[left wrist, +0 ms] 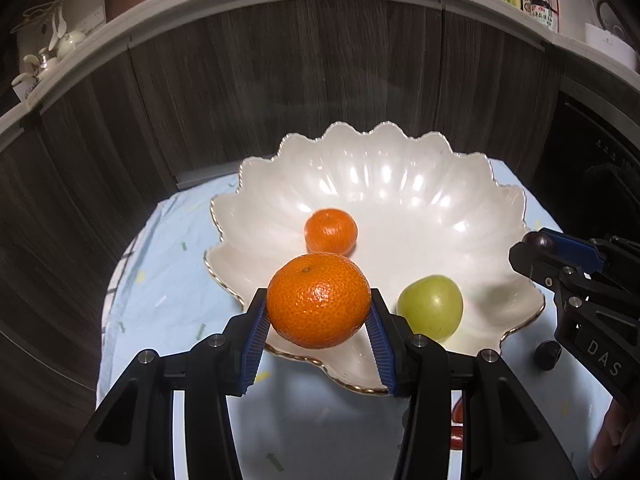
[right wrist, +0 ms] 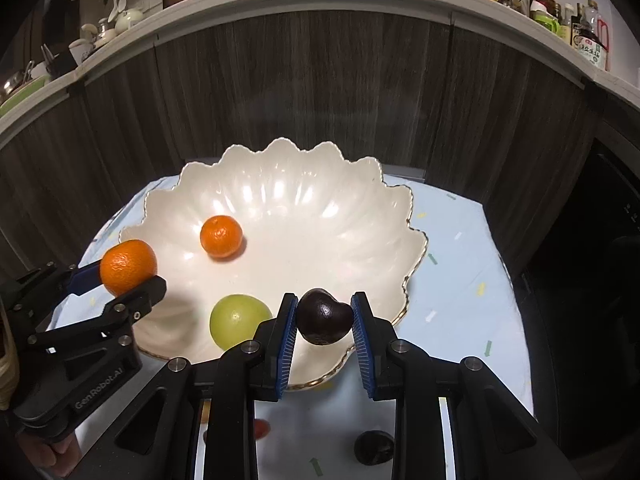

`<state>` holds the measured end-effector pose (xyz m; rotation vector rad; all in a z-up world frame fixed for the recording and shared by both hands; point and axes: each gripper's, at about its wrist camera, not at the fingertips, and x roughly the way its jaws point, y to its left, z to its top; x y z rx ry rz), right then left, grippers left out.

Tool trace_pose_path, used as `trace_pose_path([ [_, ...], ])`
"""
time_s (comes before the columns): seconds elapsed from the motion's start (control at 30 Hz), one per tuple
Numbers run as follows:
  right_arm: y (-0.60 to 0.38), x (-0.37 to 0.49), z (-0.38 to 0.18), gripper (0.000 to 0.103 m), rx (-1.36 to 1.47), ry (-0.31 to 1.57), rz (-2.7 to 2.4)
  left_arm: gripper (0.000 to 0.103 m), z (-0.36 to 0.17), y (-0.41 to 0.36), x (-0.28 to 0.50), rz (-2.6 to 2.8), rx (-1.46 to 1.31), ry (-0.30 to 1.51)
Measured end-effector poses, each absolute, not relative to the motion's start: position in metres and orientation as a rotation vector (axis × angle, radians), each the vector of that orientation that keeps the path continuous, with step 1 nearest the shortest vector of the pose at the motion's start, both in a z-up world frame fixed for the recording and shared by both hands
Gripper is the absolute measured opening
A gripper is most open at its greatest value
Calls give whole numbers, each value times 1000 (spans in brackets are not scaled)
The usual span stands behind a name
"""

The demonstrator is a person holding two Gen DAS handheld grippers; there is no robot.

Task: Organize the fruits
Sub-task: 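Release the mandarin into the bowl with the left tool while the right tool releases the cherry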

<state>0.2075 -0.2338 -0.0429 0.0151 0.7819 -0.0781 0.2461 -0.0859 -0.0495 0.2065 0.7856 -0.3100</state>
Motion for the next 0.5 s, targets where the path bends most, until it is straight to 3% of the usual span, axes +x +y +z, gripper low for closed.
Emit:
trace_pose_path([
  [0.17,-233,209,-45,30,4,783,-82,47,-55,-89,247,-306,223,789],
  [0.23,-232,209,-45,37,-11,779,-91,50,-55,-91,246,-301,230,786],
  [0.3,-232,206,-42,61,-22,758,-106,60,-52,-90,244,-290,234,768],
  [0.37,-231,201,-37,72,-33,726,-125,71,-49,-89,242,-277,233,749],
  [0.5,-231,195,-29,78,-50,682,-156,79,-43,-85,239,-258,229,724],
])
